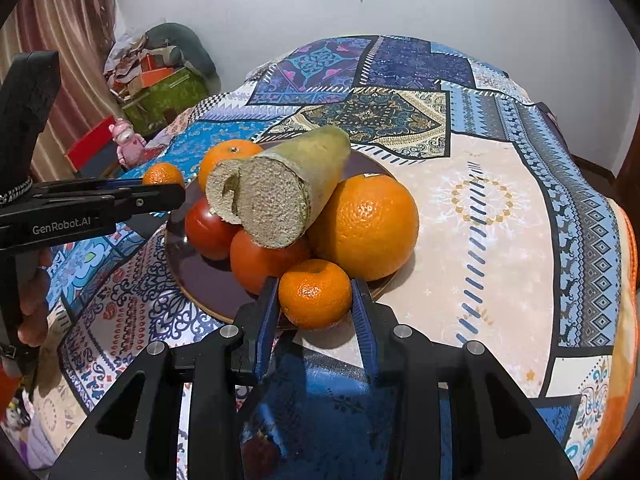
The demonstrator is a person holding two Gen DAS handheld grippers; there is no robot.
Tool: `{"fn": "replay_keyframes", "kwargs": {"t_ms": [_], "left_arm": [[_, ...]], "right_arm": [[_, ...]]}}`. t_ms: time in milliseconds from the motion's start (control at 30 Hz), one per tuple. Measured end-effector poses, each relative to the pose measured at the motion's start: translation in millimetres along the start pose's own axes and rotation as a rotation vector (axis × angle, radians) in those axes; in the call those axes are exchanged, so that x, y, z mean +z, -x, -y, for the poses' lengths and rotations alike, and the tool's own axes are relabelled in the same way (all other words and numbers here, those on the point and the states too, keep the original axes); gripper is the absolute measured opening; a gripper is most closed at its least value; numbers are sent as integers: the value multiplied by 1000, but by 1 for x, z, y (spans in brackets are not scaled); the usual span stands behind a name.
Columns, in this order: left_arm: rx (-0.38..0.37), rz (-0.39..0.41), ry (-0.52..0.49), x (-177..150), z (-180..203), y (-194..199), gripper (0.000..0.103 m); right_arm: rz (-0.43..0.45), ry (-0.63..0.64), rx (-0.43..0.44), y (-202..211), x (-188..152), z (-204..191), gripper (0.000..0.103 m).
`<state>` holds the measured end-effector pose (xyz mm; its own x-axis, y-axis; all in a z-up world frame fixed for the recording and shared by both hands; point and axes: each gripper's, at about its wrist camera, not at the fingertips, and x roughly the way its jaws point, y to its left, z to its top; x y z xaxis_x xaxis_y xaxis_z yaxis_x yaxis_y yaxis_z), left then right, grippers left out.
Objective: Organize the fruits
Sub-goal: 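Carry both small oranges to the plate and lower them beside the tomatoes, then open both grippers and withdraw them from the plate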
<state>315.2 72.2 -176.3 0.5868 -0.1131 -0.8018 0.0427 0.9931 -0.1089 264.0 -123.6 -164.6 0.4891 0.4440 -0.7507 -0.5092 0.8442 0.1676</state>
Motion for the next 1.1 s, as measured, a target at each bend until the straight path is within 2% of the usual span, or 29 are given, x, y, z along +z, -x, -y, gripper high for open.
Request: {"fn": "replay_keyframes", "kwargs": {"t_ms": [600,700,800,867,1100], "left_arm": [[-4,-37,2,-1,-1,-13,39],[8,-38,-2,-1,-1,-12,44],[8,-36,7,-3,-3,-8,51],[2,-33,17,-3,-5,-5,55],[5,-2,10,-4,0,15,56]], "right_arm": [[-6,-11,-7,-5,0,3,33],[-7,-17,-9,-5,1,3,33],[1,-18,-18,-2,1,4,43],[19,-23,-30,2,1,5,55],[49,-33,-41,20,1,8,55]]}}
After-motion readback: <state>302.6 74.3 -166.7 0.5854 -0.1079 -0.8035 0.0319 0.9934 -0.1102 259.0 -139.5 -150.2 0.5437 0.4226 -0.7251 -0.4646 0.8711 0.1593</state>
